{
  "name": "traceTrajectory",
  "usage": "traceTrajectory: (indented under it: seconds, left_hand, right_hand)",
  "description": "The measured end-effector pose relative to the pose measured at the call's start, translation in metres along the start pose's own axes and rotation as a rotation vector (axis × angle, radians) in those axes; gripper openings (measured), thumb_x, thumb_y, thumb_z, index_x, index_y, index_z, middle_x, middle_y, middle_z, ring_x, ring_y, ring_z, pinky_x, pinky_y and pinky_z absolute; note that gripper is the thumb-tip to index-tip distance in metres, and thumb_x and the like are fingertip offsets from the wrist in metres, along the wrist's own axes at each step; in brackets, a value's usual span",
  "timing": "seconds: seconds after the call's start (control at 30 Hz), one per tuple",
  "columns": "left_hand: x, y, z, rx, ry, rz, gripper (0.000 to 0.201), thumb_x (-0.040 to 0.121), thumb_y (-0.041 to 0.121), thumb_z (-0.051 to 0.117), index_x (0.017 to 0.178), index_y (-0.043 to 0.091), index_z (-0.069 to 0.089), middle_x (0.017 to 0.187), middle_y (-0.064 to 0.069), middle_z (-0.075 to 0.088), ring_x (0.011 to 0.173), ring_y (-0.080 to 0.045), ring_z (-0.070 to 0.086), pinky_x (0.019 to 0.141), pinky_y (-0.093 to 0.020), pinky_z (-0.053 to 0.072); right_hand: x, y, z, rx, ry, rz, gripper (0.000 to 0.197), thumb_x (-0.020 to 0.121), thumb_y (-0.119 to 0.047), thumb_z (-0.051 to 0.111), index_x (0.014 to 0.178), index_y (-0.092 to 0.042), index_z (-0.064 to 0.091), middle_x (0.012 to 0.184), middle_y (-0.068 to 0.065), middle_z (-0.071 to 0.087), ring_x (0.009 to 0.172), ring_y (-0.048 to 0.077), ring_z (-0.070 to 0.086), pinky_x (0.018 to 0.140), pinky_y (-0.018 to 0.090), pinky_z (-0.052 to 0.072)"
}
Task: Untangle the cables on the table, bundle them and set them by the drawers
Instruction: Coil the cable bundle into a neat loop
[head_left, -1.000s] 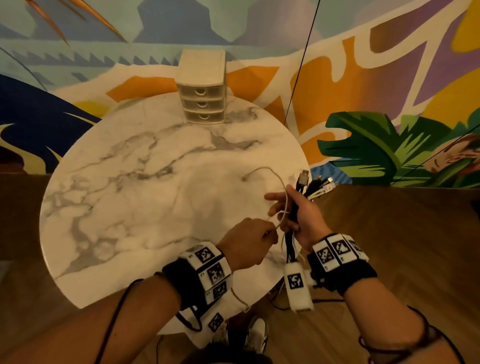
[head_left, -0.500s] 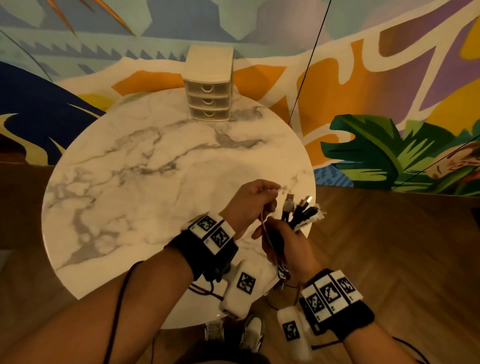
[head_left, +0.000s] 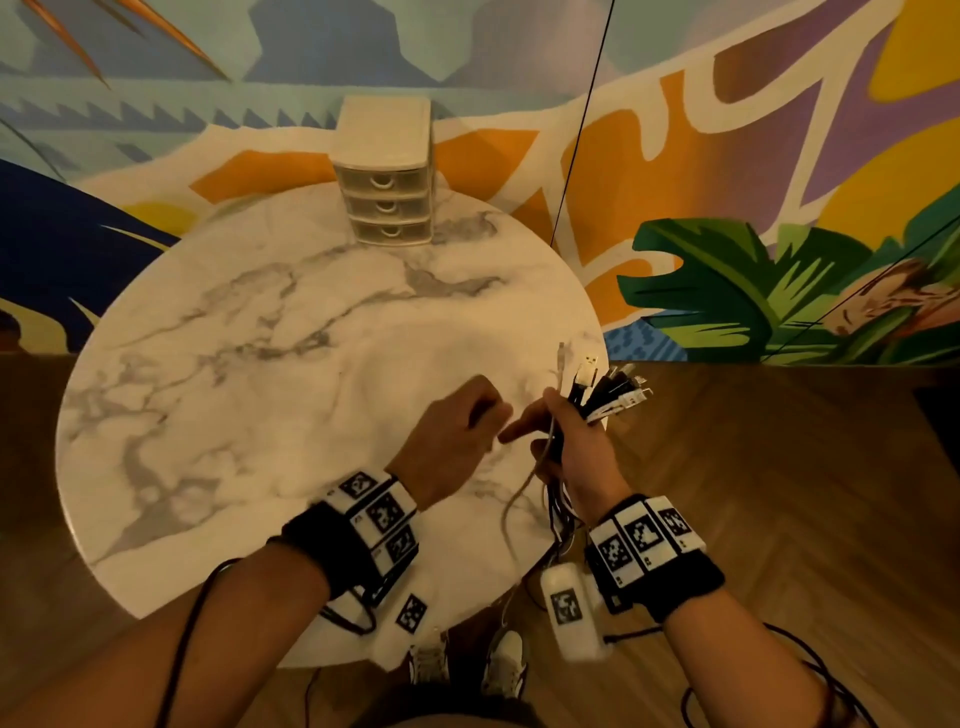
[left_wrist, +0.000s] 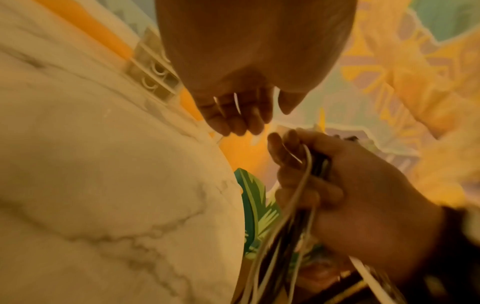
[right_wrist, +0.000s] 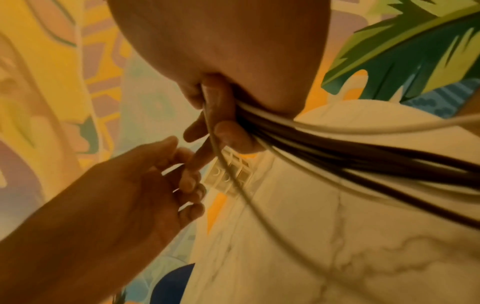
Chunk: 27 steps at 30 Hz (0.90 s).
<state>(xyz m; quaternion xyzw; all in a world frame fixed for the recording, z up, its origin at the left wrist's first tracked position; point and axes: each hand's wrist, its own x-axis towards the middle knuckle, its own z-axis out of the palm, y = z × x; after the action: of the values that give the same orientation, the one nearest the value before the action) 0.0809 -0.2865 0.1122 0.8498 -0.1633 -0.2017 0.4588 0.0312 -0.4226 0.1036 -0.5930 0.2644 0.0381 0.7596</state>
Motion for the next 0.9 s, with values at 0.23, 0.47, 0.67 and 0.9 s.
traceTrajectory:
  seconds: [0.23,0.47,0.67,0.9]
  left_hand:
    - [0.029,0.017,0.004,-0.448,-0.196,-0.209,0.029,0.097,0.027,0.046,0.105,0.004,0.062,0.077,-0.005,0.06,0.069,-0.017,0.052,0.064,-0.031,0.041]
    - [0.008,0.032,0.015,-0.329,-0.151,0.088,0.022,0.095,0.017,0.052,0.111,0.01,0.065,0.087,-0.012,0.067,0.051,-0.015,0.053,0.046,-0.021,0.044]
    - [0.003,0.038,0.022,-0.128,-0.1,0.248,0.023,0.093,0.022,0.054,0.111,0.017,0.069,0.083,0.006,0.057,0.08,-0.003,0.054,0.071,-0.012,0.038]
    - [-0.002,0.04,0.028,-0.132,-0.091,0.342,0.035,0.09,0.033,0.051,0.121,0.021,0.062,0.086,-0.006,0.052,0.087,-0.015,0.054,0.081,-0.032,0.046]
  right_hand:
    - [-0.019,0.009,0.004,-0.164,-0.182,-0.011,0.047,0.099,-0.034,0.041,0.065,-0.007,0.058,0.051,0.004,0.056,0.04,0.015,0.041,0.038,0.021,0.03]
    - [-0.027,-0.001,-0.001,-0.087,-0.167,0.025,0.055,0.103,-0.029,0.027,0.061,-0.004,0.053,0.046,0.004,0.043,0.034,0.01,0.033,0.036,0.019,0.027]
    - [-0.035,-0.008,0.002,-0.349,-0.073,0.093,0.04,0.101,-0.01,0.033,0.063,-0.013,0.044,0.056,0.006,0.044,0.045,0.015,0.042,0.044,0.024,0.035]
    - [-0.053,-0.034,-0.001,-0.439,-0.12,0.092,0.031,0.1,-0.002,0.027,0.113,0.013,0.052,0.1,0.024,0.058,0.089,0.031,0.061,0.066,0.016,0.043]
